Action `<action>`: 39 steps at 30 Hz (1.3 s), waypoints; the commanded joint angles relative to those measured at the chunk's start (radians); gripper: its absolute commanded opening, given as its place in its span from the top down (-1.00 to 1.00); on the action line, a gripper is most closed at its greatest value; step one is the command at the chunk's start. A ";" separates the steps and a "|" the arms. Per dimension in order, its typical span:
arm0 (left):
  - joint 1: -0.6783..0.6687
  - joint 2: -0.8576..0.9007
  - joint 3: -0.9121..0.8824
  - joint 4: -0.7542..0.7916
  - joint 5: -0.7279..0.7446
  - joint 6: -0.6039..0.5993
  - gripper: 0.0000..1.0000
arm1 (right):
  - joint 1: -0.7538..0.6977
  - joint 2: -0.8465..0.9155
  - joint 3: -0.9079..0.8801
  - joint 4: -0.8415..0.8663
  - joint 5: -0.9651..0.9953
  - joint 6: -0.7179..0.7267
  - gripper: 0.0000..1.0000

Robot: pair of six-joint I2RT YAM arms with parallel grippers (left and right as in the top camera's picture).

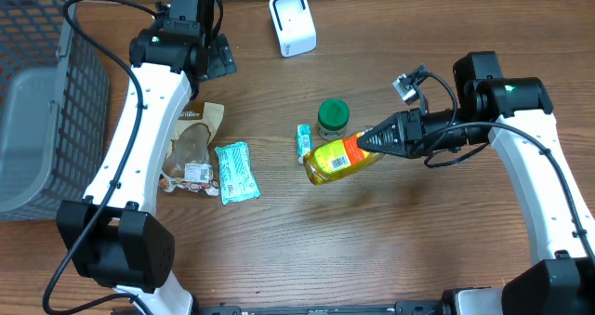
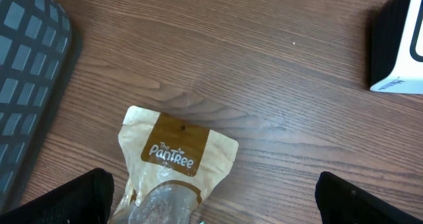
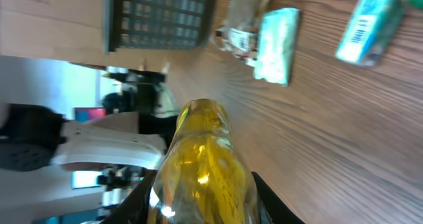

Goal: Scan the item barcode
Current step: 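Carry the bottle to the white scanner and hold it in front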

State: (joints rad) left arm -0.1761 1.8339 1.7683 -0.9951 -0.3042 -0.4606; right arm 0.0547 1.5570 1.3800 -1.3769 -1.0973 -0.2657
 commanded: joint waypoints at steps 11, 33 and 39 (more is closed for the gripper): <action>-0.003 -0.014 0.012 0.004 -0.017 0.011 -0.99 | 0.034 -0.025 0.027 0.152 0.579 0.336 0.58; -0.003 -0.015 0.012 0.004 -0.017 0.011 -0.99 | 0.388 0.204 0.787 0.187 1.357 0.338 0.38; -0.003 -0.015 0.012 0.004 -0.017 0.011 -0.99 | 0.518 0.390 0.787 0.481 1.542 -0.061 0.39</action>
State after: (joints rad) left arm -0.1761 1.8339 1.7683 -0.9947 -0.3042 -0.4606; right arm 0.5251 1.8675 2.1494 -0.9909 0.3027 -0.0540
